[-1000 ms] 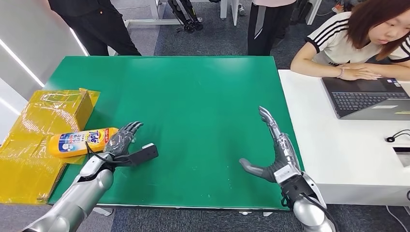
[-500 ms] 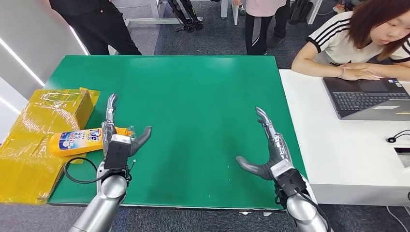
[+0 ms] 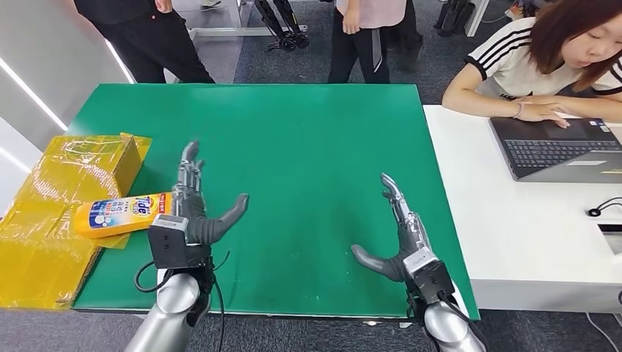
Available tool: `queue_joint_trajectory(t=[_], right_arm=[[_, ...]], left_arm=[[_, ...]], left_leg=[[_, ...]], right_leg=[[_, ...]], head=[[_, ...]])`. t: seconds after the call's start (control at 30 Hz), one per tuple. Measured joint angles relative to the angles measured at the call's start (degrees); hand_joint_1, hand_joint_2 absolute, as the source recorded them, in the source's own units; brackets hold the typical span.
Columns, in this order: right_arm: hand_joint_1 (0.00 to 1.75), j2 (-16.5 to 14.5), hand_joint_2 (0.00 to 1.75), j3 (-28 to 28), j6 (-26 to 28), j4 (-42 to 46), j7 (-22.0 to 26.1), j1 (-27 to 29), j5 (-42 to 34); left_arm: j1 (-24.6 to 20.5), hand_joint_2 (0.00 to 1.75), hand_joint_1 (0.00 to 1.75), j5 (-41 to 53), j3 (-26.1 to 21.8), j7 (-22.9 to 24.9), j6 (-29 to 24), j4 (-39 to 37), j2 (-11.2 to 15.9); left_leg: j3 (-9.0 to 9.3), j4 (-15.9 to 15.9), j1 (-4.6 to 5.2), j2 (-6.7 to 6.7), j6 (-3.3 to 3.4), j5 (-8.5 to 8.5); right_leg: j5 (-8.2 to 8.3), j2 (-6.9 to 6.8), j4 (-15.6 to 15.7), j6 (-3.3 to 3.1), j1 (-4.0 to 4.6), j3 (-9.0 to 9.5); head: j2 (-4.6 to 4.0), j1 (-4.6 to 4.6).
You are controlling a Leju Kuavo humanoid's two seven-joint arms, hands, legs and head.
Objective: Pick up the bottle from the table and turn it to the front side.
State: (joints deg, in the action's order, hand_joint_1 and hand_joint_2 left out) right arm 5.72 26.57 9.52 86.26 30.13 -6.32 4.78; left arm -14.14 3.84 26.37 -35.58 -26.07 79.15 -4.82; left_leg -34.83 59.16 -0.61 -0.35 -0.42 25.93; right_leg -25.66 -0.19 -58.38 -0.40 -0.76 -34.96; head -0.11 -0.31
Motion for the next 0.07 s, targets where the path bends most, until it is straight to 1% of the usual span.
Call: queue_joint_trajectory(t=[0.03, 0.07], right_arm=[[0.00, -0.4, 1.75, 0.0, 0.1, 0.3, 0.1, 0.8, -0.3], [0.00, -0.7, 1.75, -0.1, 0.2, 0.4, 0.1, 1.2, -0.4]], left_arm=[[0.3, 1.75, 0.00, -2.3, 0.4, 0.9, 3.0, 0.2, -0.3], [0.4, 1.75, 0.00, -3.6, 0.6, 1.4, 4.7, 0.3, -0.5]], left_leg=[[-0.01, 0.0, 0.00, 0.01, 0.01, 0.01], [-0.01, 0.0, 0.00, 0.02, 0.01, 0.02]], right_leg=[[0.00, 0.01, 0.0, 0.00, 0.00, -0.01], [0.00, 0.02, 0.0, 0.00, 0.00, -0.02]], head=[[0.00, -0.01], [0.00, -0.01]])
